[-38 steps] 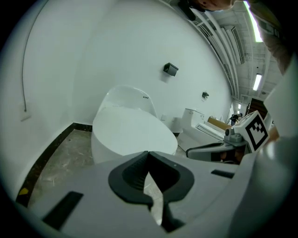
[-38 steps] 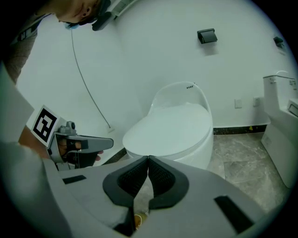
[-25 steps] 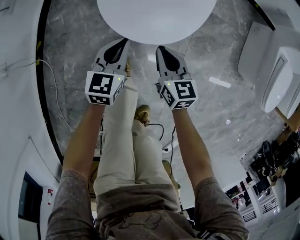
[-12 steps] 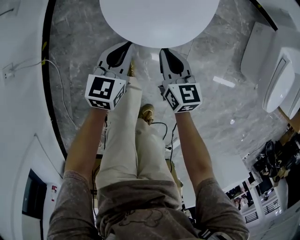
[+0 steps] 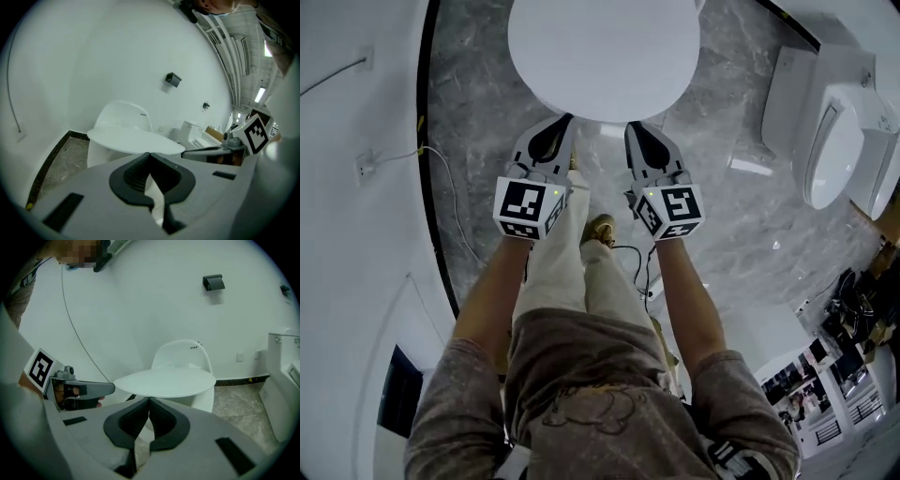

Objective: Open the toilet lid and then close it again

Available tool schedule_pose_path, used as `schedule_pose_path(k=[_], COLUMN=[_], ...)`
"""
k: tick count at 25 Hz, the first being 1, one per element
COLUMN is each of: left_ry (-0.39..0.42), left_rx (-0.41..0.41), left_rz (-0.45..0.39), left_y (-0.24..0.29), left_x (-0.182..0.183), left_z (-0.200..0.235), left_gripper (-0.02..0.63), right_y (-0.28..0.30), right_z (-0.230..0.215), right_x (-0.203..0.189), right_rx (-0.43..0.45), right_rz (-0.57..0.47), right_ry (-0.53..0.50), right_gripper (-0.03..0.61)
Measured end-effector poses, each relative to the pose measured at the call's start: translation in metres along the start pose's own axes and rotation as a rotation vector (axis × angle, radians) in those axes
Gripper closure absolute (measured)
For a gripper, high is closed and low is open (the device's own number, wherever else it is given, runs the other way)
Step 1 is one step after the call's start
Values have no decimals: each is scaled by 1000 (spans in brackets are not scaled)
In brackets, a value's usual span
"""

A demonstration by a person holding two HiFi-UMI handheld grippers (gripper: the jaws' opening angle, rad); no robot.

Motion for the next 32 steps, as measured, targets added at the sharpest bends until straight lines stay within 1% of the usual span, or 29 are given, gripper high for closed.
schedule_pose_path(k=[4,7,13,21,25,29,32], left_ry=[5,20,51,64,52,50,49], left_rx=[-27,-30,-33,-6,17,36,45], left_rz=[-27,-47,-80,-124,-144,-142,-120], left_y=[9,21,58,117,155,189,219], left_x=[64,109,181,258,290,319,330], left_z=[-6,-10,-10,1,10,22,30], left_gripper=[604,604,604,604,604,604,604], right_y=[2,9,36,81,108,139,162], right_z=[3,-1,-21,-53,-77,-95,-110], right_x=[63,107,176,255,289,318,336], right_rx=[-41,-62,-77,-48,-23,-4,15], right_rz=[-34,-66,-97,-120,-116,-114,-108], right_ry=[0,0,2,-15,-39,-50,-50], right_gripper=[552,552,552,552,552,552,552])
Point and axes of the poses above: the fingertips, and each gripper's own axes: y forward along the fingers, z to its left, x out of its top, the point moved 7 cm from there along -y, backward along the fingers, and after that the axes turned 11 degrees about -z, right-handed, at the moved point
